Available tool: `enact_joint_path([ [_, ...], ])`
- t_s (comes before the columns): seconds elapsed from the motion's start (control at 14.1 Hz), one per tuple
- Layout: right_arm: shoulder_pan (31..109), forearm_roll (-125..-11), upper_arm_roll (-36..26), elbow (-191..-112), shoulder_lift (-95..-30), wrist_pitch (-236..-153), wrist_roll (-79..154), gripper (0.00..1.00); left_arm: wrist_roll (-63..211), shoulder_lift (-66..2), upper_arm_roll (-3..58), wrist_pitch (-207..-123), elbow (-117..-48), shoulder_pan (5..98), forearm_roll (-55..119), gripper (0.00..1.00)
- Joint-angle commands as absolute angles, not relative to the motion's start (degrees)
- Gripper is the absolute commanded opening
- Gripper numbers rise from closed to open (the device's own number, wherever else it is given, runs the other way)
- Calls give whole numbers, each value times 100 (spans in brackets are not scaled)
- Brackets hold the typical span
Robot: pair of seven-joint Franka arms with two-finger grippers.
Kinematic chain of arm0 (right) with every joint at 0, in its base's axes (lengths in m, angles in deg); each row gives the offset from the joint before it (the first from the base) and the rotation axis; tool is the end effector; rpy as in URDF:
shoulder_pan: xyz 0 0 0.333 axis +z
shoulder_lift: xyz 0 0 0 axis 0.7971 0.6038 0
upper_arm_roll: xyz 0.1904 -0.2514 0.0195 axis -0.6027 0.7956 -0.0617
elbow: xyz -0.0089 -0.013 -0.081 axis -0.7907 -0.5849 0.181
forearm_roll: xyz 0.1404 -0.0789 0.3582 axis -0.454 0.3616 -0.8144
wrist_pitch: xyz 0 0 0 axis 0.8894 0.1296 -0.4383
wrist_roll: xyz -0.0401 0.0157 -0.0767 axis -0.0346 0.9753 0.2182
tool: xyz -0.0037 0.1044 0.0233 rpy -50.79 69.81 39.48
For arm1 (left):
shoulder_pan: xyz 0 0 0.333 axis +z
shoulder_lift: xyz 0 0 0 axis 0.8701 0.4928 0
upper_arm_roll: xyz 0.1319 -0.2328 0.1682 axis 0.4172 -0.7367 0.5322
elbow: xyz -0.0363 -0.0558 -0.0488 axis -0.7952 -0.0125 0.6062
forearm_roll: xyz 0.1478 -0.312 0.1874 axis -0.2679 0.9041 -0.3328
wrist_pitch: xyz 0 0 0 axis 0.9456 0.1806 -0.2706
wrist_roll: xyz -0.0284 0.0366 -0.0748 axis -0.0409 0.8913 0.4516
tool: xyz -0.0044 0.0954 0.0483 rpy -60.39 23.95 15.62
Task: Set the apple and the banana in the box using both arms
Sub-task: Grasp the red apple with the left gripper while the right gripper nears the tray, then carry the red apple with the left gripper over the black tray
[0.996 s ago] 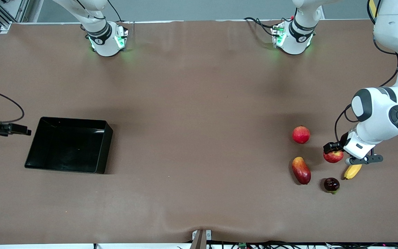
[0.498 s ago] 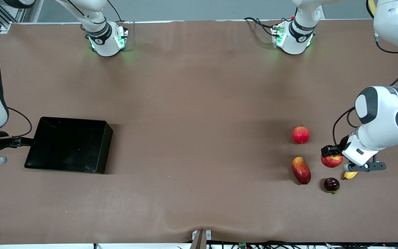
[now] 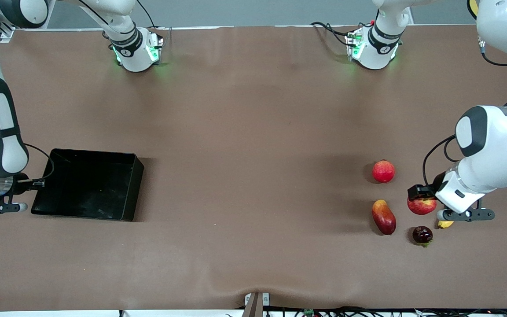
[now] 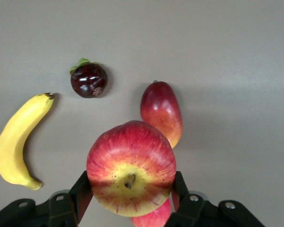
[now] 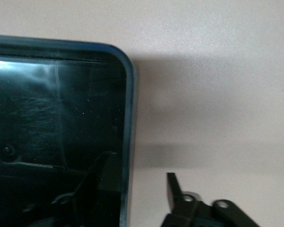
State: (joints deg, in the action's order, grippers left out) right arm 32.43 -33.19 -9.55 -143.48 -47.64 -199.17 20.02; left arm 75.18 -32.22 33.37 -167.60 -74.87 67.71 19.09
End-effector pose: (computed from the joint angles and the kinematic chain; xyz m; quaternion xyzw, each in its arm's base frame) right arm 0.6328 -0.2435 0.2234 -0.9963 -0.0005 0.0751 0.0427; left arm 0.6790 -0.0388 0.3777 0.9997 -0.0038 0.0184 0.0153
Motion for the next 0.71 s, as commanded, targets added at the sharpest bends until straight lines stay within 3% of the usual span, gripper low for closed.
enact_joint_path([
  [0.0, 3176, -3368, -1045, -14309, -4806, -19827, 2228, 0, 7453, -3122, 3325, -16615, -7195, 6689, 1858, 0],
  [0.28, 3229, -3368, -1054, -14257, -4919, -19530, 2237, 0, 7523, -3156, 3290, -16572, -7204, 6724, 1832, 0],
  [0.64, 3588, -3368, -1220, -14239, -5569, -19011, 2219, 0, 7453, -3429, 3132, -16123, -7089, 6636, 1989, 0],
])
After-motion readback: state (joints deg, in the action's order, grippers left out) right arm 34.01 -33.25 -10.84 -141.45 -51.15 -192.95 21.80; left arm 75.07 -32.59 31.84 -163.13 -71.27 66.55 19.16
